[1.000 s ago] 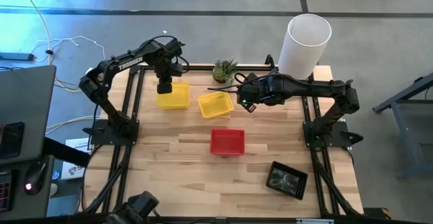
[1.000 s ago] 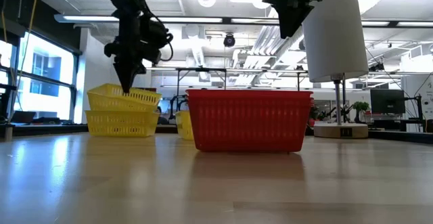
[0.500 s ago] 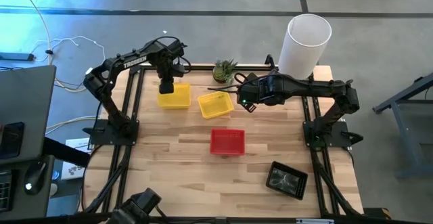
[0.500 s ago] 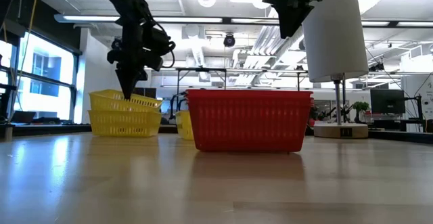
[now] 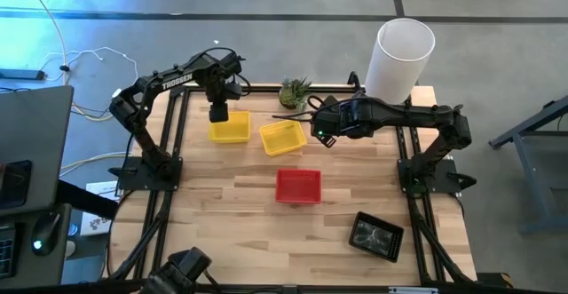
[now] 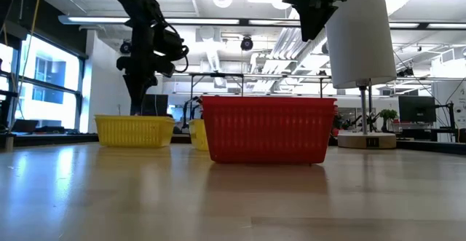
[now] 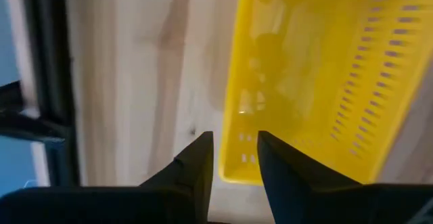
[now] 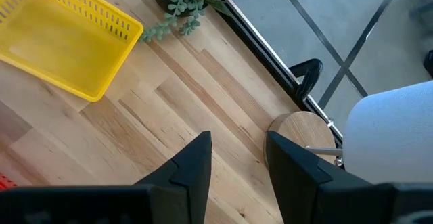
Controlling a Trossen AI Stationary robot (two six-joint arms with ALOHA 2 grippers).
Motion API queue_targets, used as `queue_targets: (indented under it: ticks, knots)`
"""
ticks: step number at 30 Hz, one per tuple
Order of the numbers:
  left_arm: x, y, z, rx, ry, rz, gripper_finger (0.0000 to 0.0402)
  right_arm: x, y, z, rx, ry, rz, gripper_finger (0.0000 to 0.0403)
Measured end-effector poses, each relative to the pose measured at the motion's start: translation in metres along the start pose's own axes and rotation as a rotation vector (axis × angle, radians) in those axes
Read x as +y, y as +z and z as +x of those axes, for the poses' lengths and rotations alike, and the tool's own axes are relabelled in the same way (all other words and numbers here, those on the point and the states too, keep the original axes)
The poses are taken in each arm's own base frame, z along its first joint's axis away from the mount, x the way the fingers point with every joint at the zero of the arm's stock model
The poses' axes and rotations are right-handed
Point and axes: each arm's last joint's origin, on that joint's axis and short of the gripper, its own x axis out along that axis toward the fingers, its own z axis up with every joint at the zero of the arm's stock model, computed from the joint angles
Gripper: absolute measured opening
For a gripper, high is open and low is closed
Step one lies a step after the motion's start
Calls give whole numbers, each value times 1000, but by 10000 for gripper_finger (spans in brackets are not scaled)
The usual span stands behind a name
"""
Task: Stack baskets by color
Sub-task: Stack the right yellow bin on top of the left stacked yellow bins
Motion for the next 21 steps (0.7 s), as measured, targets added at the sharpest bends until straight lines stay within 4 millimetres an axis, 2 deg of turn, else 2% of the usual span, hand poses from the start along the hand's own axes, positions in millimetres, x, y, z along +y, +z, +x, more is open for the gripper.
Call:
queue_targets:
  ticks: [4, 12, 21]
  knots:
    - [-2, -3, -12, -56, 36, -5, 107, 0, 0, 0, 0, 0, -1, 126]
    - [-16, -19, -51, -200, 98, -50, 102, 1, -1, 0, 24, 35, 0, 126]
    - [-54, -33, -93, -369, 145, -57, 102, 8, 10, 0, -70, 102, -158, 126]
